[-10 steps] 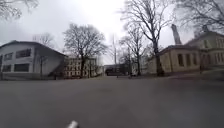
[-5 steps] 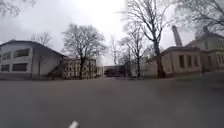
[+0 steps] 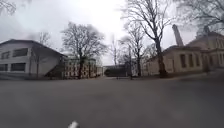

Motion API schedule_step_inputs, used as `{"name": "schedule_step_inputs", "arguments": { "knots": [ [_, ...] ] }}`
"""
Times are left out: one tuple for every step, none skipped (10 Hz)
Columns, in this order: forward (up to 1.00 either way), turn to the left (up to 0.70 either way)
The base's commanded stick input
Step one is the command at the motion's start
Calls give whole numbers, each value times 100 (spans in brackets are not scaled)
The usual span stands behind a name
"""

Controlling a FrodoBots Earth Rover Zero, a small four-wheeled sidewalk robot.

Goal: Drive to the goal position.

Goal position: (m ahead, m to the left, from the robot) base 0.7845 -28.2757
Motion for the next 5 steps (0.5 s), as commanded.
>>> {"name": "schedule_step_inputs", "arguments": {
  "knots": [
    [97, 1],
    [31, 0],
    [0, 0],
    [0, 0],
    [0, 0]
  ]
}}
